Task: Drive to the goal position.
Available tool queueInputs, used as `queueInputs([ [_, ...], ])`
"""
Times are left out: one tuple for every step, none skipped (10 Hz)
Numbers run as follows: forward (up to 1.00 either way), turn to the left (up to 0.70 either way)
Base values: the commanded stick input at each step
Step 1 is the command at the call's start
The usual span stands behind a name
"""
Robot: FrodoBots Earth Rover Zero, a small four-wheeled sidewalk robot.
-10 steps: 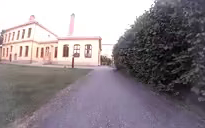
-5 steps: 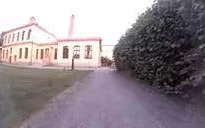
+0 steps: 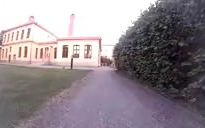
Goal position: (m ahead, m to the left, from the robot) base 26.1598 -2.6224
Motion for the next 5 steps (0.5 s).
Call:
queueInputs([
  [0.5,-0.01],
  [0.5,-0.01],
  [0.5,-0.01],
  [0.5,-0.01],
  [0.5,-0.01],
])
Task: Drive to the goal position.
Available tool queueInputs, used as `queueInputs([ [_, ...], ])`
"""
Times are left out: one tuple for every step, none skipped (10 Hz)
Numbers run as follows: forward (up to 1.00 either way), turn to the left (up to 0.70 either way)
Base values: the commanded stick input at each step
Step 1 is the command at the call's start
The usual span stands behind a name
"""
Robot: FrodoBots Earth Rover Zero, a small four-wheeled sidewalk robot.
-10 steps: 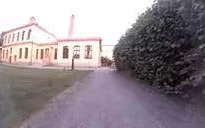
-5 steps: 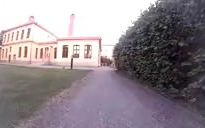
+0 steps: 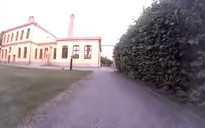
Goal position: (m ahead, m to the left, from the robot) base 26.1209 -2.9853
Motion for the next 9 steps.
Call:
queueInputs([
  [0.5,-0.01],
  [0.5,-0.01],
  [0.5,-0.01],
  [0.5,-0.01],
  [0.5,-0.01],
  [0.5,-0.01],
  [0.5,-0.01],
  [0.5,-0.01],
  [0.5,-0.01],
])
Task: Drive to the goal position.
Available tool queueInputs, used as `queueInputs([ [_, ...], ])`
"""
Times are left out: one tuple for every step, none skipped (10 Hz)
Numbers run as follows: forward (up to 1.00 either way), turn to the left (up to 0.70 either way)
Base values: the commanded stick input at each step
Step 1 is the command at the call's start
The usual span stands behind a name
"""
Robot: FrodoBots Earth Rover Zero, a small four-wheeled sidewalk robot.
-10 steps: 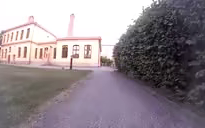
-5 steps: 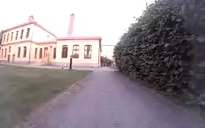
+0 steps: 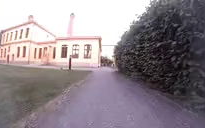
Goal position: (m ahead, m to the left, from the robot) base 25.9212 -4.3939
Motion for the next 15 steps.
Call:
queueInputs([
  [0.5,-0.01],
  [0.5,-0.01],
  [0.5,-0.01],
  [0.5,-0.01],
  [0.5,-0.01],
  [0.5,-0.01],
  [0.5,-0.01],
  [0.5,-0.01],
  [0.5,-0.01],
  [0.5,-0.01],
  [0.5,-0.01],
  [0.5,-0.01],
  [0.5,-0.01],
  [0.5,-0.01],
  [0.5,-0.01],
])
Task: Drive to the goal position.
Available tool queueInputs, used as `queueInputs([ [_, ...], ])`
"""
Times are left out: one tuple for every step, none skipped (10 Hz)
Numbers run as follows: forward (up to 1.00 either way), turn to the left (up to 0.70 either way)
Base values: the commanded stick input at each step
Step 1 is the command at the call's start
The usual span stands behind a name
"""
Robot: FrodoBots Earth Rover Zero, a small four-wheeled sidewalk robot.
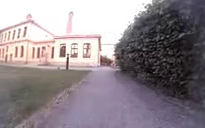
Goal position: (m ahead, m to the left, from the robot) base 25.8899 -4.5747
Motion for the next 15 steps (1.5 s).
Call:
queueInputs([
  [0.5,-0.01],
  [0.5,-0.01],
  [0.5,-0.01],
  [0.5,-0.01],
  [0.5,-0.01],
  [0.5,-0.01],
  [0.5,-0.01],
  [0.5,-0.01],
  [0.5,-0.01],
  [0.5,-0.01],
  [0.5,-0.01],
  [0.5,-0.01],
  [0.5,-0.01],
  [0.5,-0.01],
  [0.5,-0.01],
])
